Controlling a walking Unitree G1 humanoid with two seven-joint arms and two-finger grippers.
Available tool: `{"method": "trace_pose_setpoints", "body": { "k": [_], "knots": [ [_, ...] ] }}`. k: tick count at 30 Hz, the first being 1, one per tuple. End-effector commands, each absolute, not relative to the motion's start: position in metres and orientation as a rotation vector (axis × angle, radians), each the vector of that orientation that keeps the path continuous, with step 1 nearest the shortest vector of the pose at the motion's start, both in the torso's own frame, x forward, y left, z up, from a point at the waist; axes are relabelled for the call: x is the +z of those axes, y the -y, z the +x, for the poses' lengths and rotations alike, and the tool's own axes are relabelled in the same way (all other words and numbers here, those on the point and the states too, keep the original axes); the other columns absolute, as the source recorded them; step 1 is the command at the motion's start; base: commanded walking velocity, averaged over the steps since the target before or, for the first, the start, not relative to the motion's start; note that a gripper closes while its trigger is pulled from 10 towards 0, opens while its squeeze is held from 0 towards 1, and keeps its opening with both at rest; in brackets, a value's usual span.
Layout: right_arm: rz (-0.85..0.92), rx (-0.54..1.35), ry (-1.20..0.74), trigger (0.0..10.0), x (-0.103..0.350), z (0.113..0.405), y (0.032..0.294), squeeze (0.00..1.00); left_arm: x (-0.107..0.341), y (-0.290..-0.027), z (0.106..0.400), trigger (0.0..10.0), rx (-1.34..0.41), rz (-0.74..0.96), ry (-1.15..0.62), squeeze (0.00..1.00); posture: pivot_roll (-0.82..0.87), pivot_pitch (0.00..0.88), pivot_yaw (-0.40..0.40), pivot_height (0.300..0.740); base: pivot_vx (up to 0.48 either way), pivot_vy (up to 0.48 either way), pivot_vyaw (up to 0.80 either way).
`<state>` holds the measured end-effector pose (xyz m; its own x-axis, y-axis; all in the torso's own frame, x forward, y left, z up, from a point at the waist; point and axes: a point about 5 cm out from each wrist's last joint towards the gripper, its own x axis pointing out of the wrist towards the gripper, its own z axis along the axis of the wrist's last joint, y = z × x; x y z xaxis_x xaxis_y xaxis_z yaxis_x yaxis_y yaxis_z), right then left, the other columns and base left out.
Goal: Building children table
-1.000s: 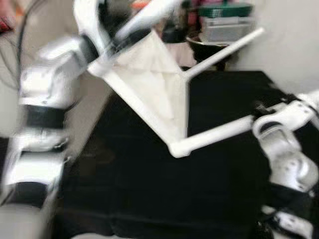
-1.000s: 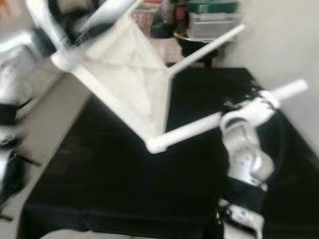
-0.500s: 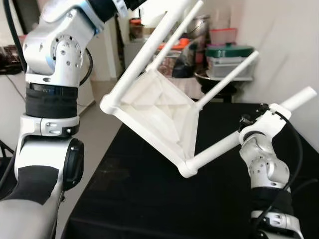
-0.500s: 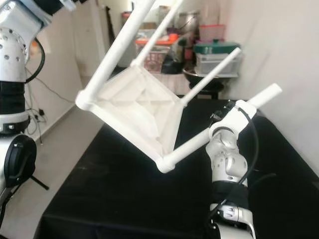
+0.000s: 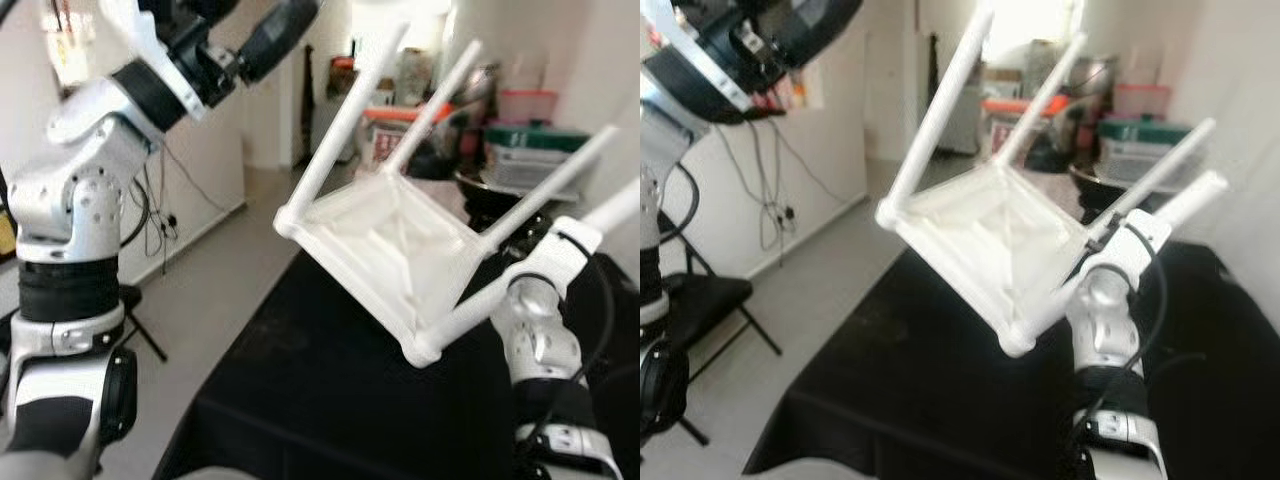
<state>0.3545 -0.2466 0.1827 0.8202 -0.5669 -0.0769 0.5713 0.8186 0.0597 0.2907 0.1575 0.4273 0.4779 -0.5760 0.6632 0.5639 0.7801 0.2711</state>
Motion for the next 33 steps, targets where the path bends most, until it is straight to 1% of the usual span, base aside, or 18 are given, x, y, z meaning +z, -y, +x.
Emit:
{"method": "trace_pose_setpoints", "body": {
  "k": [1,4,5,6,8,9,10,12,13,14,15,17,19,24,26,28,32,33],
  "knots": [
    [-0.155,-0.624,-0.571,10.0,0.061,0.308,0.254,0.0,0.418,-0.167,0.293,10.0,-0.639,0.015,0.779,0.0,-0.03,0.095,0.007,0.74,0.0,0.0,0.0],
    [-0.155,-0.624,-0.571,10.0,0.061,0.308,0.254,0.0,0.418,-0.167,0.293,10.0,-0.639,0.015,0.779,0.0,-0.03,0.095,0.007,0.74,0.0,0.0,0.0],
    [-0.322,-0.484,-0.361,10.0,0.1,0.33,0.247,0.0,0.407,-0.171,0.292,10.0,-0.59,-0.002,0.754,0.0,-0.03,0.096,-0.006,0.74,0.0,0.0,0.0],
    [-0.381,-0.432,-0.285,10.0,0.116,0.337,0.243,0.0,0.404,-0.172,0.292,10.0,-0.576,-0.008,0.747,0.0,-0.03,0.096,-0.006,0.74,0.0,0.0,0.0],
    [-0.381,-0.432,-0.285,10.0,0.116,0.337,0.243,0.0,0.404,-0.172,0.292,10.0,-0.576,-0.008,0.747,0.0,-0.03,0.096,-0.006,0.74,0.0,0.0,0.0],
    [-0.422,-0.357,-0.203,10.0,0.134,0.344,0.241,0.0,0.401,-0.171,0.29,10.0,-0.562,-0.02,0.742,0.0,-0.04,0.095,-0.011,0.74,0.0,0.0,0.0],
    [-0.422,-0.357,-0.203,10.0,0.134,0.344,0.241,0.0,0.401,-0.171,0.29,10.0,-0.562,-0.02,0.742,0.0,-0.04,0.095,-0.011,0.74,0.0,0.0,0.0],
    [-0.499,-0.208,-0.071,10.0,0.169,0.353,0.24,0.0,0.396,-0.171,0.286,10.0,-0.539,-0.041,0.738,0.0,-0.04,0.096,-0.019,0.74,0.0,0.0,0.0],
    [-0.499,-0.208,-0.071,10.0,0.169,0.353,0.24,0.0,0.396,-0.171,0.286,10.0,-0.539,-0.041,0.738,0.0,-0.04,0.096,-0.019,0.74,0.0,0.0,0.0],
    [-0.515,-0.129,-0.023,10.0,0.184,0.355,0.239,0.0,0.393,-0.171,0.285,10.0,-0.527,-0.056,0.734,0.0,-0.04,0.095,-0.021,0.74,0.0,0.0,0.0],
    [-0.515,-0.129,-0.023,10.0,0.184,0.355,0.239,0.0,0.393,-0.171,0.285,10.0,-0.527,-0.056,0.734,0.0,-0.04,0.095,-0.021,0.74,0.0,0.0,0.0],
    [-0.512,-0.014,0.003,10.0,0.2,0.354,0.239,0.0,0.387,-0.172,0.283,10.0,-0.502,-0.075,0.724,0.0,-0.04,0.095,-0.022,0.74,0.0,0.0,0.0],
    [-0.53,0.013,0.003,10.0,0.204,0.353,0.241,0.0,0.383,-0.174,0.283,10.0,-0.487,-0.071,0.711,0.0,-0.05,0.098,-0.02,0.74,0.0,0.0,0.0],
    [-0.563,-0.001,-0.004,10.0,0.209,0.353,0.246,0.0,0.375,-0.177,0.285,10.0,-0.464,-0.062,0.682,0.0,-0.05,0.096,-0.018,0.74,0.0,0.0,0.0],
    [-0.601,-0.033,-0.014,10.0,0.214,0.353,0.253,0.0,0.364,-0.18,0.287,10.0,-0.446,-0.052,0.647,0.0,-0.05,0.099,-0.019,0.74,0.0,0.0,0.0],
    [-0.658,-0.074,-0.055,10.0,0.216,0.352,0.26,0.0,0.337,-0.185,0.292,10.0,-0.422,-0.045,0.561,0.0,-0.05,0.103,-0.019,0.74,0.0,0.0,0.0],
    [-0.652,-0.036,-0.077,10.0,0.214,0.351,0.258,0.0,0.324,-0.186,0.291,10.0,-0.421,-0.052,0.516,0.0,-0.05,0.105,-0.019,0.74,0.0,0.0,0.0],
    [-0.63,0.014,-0.09,10.0,0.214,0.35,0.255,0.0,0.32,-0.186,0.29,10.0,-0.428,-0.053,0.504,0.0,-0.05,0.105,-0.019,0.74,0.0,0.0,0.0]
  ]
}}
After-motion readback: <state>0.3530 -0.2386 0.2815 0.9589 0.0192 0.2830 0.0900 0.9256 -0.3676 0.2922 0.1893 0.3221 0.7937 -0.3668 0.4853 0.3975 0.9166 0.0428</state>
